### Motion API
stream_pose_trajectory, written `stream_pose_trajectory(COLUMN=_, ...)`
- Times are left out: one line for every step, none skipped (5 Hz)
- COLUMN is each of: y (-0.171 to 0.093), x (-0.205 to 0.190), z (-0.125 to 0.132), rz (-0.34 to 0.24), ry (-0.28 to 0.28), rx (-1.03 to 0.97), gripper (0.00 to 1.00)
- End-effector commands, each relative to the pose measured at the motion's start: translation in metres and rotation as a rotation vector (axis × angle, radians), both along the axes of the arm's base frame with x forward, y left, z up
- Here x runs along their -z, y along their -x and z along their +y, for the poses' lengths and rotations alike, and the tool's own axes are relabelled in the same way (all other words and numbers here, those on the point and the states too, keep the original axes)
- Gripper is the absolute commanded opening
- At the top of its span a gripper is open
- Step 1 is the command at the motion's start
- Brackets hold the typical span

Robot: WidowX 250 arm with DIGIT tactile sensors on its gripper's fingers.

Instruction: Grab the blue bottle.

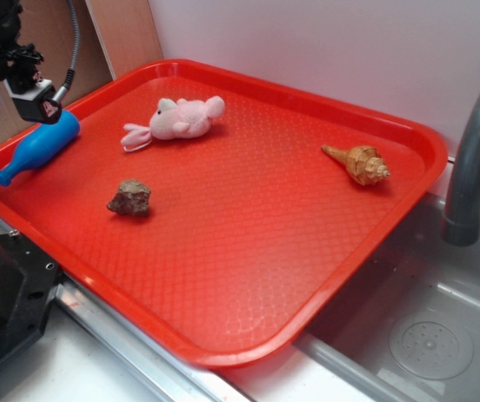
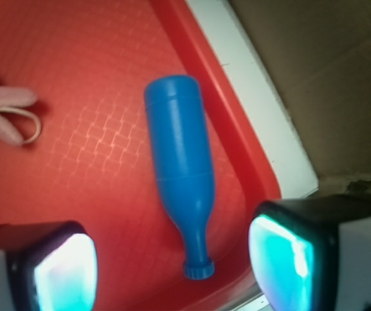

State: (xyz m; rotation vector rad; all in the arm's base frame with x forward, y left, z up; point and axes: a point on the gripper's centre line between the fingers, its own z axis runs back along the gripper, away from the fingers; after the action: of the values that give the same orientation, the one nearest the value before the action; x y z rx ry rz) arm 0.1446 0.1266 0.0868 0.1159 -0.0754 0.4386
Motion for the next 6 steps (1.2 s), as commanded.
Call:
stream_pose_trajectory(y=0.002, x=-0.008, z=0.007, rz=-0.024, ry=-0.014, rx=-0.002, gripper=1.0)
stream_pose_trajectory(y=0.008, x=0.023, z=0.029, rz=-0.067, ry=-0.053, rx=-0.15, gripper=1.0)
stream_pose_trajectory(y=-0.006, x=0.04, z=0.03, rz=-0.047, ry=-0.06, rx=-0.166, gripper=1.0)
stream_pose_trajectory(y=-0.011, x=0.052, z=0.032, rz=-0.008, ry=-0.077, rx=-0.176, gripper=1.0)
stream_pose_trajectory(y=-0.024, x=0.076, z=0.028, rz=0.021, ry=-0.031, rx=-0.165, gripper=1.0)
stream_pose_trajectory(y=-0.029, x=0.092, z=0.018, rz=0.088, ry=0.009, rx=-0.267, gripper=0.0)
